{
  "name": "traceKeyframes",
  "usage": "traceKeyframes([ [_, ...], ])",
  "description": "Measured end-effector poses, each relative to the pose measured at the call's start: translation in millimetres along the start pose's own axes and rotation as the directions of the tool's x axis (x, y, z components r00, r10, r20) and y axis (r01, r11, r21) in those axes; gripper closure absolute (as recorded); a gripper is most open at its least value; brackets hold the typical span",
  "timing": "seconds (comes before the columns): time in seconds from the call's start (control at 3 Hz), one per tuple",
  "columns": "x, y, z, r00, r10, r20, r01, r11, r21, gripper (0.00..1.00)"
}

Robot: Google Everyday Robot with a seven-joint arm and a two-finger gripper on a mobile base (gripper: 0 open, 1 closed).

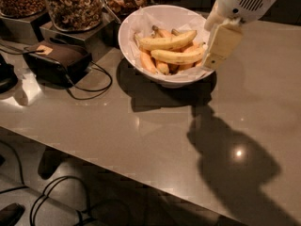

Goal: Pick banana from white bowl

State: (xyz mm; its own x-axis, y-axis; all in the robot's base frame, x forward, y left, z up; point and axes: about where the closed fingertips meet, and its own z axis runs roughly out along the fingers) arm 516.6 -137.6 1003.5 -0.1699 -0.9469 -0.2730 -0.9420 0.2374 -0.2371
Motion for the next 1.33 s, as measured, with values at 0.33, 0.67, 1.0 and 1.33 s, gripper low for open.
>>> traceKeyframes([
  [0.33, -1.8, -7.9, 7.9, 1.0, 0.003, -0.008, -0.004, 0.9999, -0.015, 0.51],
  [0.67, -5.9, -18.4, 10.8, 1.0, -0.005, -0.013, 0.005, 0.9999, -0.013, 0.45],
  [1.0, -10.5, -26.8, 12.3, 1.0, -0.02, -0.017, 0.02, 0.9998, -0.007, 0.34],
  [1.33, -14.4, -32.1, 14.8, 0.999, -0.032, -0.019, 0.032, 0.9995, -0.007, 0.35],
])
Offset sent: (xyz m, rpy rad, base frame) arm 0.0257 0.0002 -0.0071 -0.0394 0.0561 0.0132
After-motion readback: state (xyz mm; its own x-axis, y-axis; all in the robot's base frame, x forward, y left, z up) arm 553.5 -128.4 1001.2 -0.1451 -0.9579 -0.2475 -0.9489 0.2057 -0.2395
